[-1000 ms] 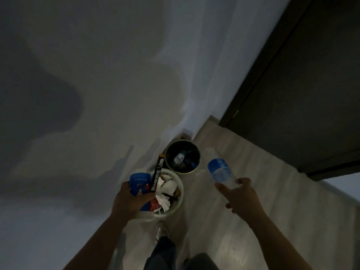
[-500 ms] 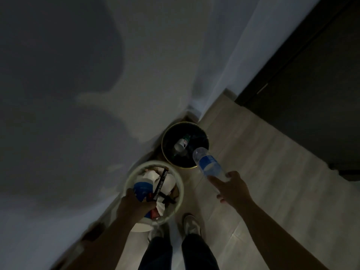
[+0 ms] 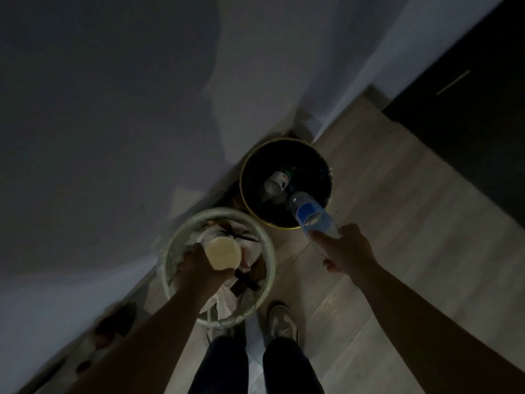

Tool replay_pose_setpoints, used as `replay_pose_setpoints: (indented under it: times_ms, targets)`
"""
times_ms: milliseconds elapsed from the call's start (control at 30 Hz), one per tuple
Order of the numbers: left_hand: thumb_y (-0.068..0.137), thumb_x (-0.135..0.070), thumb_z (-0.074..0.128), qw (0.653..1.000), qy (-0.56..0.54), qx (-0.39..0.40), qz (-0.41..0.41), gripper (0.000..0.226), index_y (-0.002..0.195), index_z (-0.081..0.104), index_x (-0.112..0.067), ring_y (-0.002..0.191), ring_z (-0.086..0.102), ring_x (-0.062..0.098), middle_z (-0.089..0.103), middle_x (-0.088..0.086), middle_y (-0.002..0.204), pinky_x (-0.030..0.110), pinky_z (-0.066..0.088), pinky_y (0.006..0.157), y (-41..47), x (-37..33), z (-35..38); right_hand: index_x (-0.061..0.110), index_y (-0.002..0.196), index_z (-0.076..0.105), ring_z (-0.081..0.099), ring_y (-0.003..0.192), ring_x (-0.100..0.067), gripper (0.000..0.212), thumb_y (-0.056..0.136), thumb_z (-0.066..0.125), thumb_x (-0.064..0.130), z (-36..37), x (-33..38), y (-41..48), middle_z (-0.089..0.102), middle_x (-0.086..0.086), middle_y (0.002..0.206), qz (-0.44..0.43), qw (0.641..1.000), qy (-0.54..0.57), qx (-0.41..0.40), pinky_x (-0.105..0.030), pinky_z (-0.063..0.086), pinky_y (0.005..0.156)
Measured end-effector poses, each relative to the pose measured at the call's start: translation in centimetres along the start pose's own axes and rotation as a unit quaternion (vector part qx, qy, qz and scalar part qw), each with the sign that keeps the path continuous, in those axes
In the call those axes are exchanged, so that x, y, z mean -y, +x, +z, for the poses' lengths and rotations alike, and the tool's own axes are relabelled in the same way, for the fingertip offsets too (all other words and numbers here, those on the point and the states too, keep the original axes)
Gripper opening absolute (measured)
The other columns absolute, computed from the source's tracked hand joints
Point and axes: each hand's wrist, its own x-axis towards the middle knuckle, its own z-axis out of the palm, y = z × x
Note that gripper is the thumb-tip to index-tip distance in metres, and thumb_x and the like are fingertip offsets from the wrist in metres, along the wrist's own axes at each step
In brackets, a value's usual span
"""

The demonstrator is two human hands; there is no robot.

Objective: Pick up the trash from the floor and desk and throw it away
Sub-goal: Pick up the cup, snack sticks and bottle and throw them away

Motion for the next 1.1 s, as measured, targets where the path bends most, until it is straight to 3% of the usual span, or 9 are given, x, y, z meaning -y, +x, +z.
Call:
replay_pose_setpoints:
  times_ms: [133,267,333,400,500,667,867,1000,1100]
  targets:
    - [0.068,-0.044,0.077,0.999,0.004,-0.021,0.035,0.086,0.135,0.039,-0.008,0.117,0.051,0.033,0.05,0.017,0.129,0.043,0.046,0.094,-0.2,-0.2,-0.2,0.006,0.126,0.038,0.063,0.083,-0.025,0.063,0.079,0.073,0.029,0.6,1.7,0.7,0.053,-0.012,0.107,0.021,1.0,0.014,0.013,-0.03,0.054,0.051]
    - [0.072,-0.043,0.074,0.997,0.014,-0.009,0.072,0.071,0.13,0.045,-0.014,0.111,0.055,0.025,0.055,0.008,0.122,0.03,0.041,0.081,-0.9,-0.2,-1.3,0.009,0.136,0.032,0.058,0.086,-0.024,0.067,0.083,0.07,0.022,1.4,4.0,0.9,0.046,-0.01,0.107,-0.028,0.999,0.012,0.024,-0.05,0.056,0.082]
    - [0.075,-0.045,0.071,0.995,0.043,-0.009,0.087,0.068,0.13,0.045,-0.015,0.113,0.053,0.022,0.054,0.006,0.125,0.025,0.037,0.08,-1.3,-0.3,-2.0,0.009,0.133,0.036,0.055,0.086,-0.022,0.061,0.084,0.067,0.029,2.0,4.8,0.3,0.05,-0.009,0.11,-0.065,0.997,-0.044,0.026,-0.04,0.055,0.07]
    - [0.077,-0.046,0.069,0.993,0.059,-0.013,0.1,0.064,0.129,0.047,-0.015,0.113,0.054,0.02,0.055,0.004,0.126,0.022,0.033,0.079,-2.0,-0.4,-2.8,0.009,0.127,0.043,0.052,0.078,-0.017,0.052,0.083,0.066,0.028,2.2,5.1,-0.5,0.056,-0.007,0.106,-0.097,0.99,-0.094,0.028,-0.028,0.044,0.059]
    - [0.081,-0.045,0.066,0.989,0.095,-0.015,0.113,0.058,0.129,0.047,-0.017,0.113,0.055,0.016,0.055,0.001,0.126,0.02,0.034,0.078,-3.4,-0.6,-4.5,0.012,0.125,0.047,0.052,0.074,-0.011,0.048,0.081,0.065,0.021,1.6,5.2,-2.3,0.058,-0.002,0.098,-0.119,0.984,-0.125,0.038,-0.027,0.039,0.063]
    - [0.083,-0.044,0.062,0.978,0.144,-0.014,0.152,0.051,0.125,0.048,-0.02,0.111,0.053,0.015,0.055,0.0,0.121,0.023,0.038,0.084,-7.3,-1.2,-8.7,0.014,0.122,0.052,0.056,0.094,-0.021,0.047,0.08,0.065,0.029,-1.4,7.3,-7.0,0.06,-0.008,0.112,-0.151,0.966,-0.208,0.036,-0.026,0.04,0.073]
    - [0.085,-0.045,0.06,0.971,0.123,-0.054,0.197,0.057,0.133,0.043,-0.022,0.115,0.052,0.016,0.053,-0.001,0.127,0.026,0.04,0.094,-15.5,-3.8,-16.6,0.019,0.122,0.051,0.057,0.107,-0.022,0.045,0.08,0.065,0.03,-7.3,11.6,-15.2,0.059,-0.005,0.116,-0.259,0.91,-0.322,0.035,-0.03,0.047,0.084]
    - [0.085,-0.044,0.061,0.952,0.107,-0.125,0.257,0.054,0.132,0.046,-0.022,0.116,0.051,0.013,0.053,-0.003,0.127,0.021,0.036,0.096,-23.1,-5.9,-23.2,0.018,0.108,0.054,0.057,0.095,-0.018,0.033,0.081,0.065,0.032,-12.1,15.5,-22.3,0.059,-0.001,0.103,-0.37,0.856,-0.36,0.022,-0.029,0.047,0.075]
    - [0.084,-0.045,0.063,0.935,0.085,-0.187,0.29,0.057,0.134,0.046,-0.024,0.118,0.051,0.011,0.053,-0.005,0.13,0.02,0.036,0.098,-29.7,-7.5,-28.9,0.021,0.107,0.05,0.055,0.093,-0.016,0.032,0.083,0.064,0.036,-15.9,19.3,-28.1,0.055,0.002,0.099,-0.464,0.797,-0.387,0.005,-0.023,0.038,0.065]
